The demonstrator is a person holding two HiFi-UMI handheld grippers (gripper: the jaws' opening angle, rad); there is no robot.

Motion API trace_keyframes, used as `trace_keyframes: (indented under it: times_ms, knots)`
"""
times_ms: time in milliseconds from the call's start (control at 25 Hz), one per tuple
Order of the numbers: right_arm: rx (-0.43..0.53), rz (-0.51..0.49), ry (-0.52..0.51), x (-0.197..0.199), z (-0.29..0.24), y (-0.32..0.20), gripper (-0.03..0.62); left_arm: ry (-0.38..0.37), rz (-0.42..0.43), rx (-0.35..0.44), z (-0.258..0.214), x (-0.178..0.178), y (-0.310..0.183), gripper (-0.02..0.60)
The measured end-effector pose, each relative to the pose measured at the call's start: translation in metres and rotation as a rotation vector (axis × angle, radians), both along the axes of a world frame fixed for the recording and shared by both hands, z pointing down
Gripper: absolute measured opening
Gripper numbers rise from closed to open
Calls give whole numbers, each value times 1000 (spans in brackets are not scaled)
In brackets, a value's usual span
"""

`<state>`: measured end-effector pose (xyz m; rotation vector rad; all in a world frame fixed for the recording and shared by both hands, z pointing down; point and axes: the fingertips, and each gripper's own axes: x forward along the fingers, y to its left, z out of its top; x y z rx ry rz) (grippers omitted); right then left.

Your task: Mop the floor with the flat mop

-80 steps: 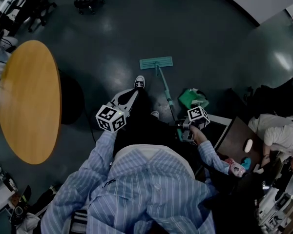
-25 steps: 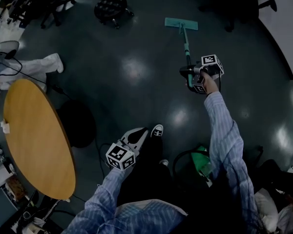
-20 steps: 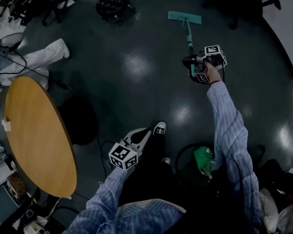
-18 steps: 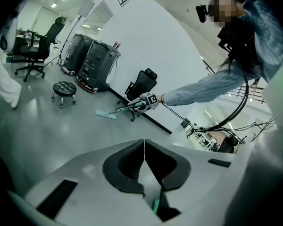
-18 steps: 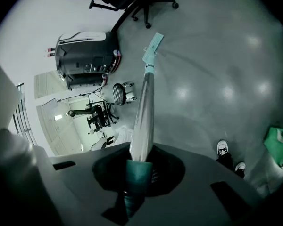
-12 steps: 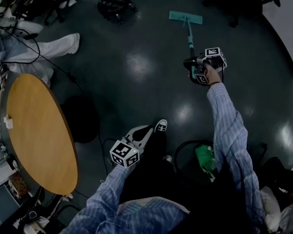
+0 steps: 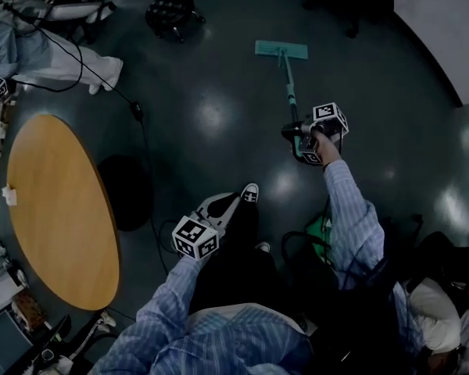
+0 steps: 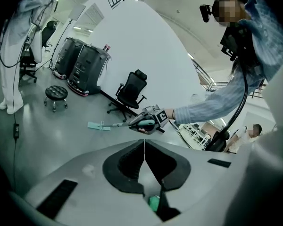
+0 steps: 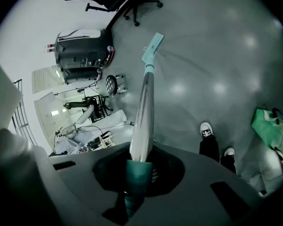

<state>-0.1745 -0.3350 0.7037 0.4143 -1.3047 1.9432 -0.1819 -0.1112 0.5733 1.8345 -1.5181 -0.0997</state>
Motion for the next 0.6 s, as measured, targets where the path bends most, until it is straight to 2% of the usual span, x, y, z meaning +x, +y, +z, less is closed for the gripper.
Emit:
trace_keyframes:
  times_ms: [160,400,600]
  knots:
    - [-17,-9,11,37,-23,46,40,4,16,17,-26,17,17,8]
    - [-40,5,4,116,-26,147,40,-18,52,20,-20,65,79,8]
    - [-51,-10,17,172,-32,224,40,-48,50,33,-25,84,119,8]
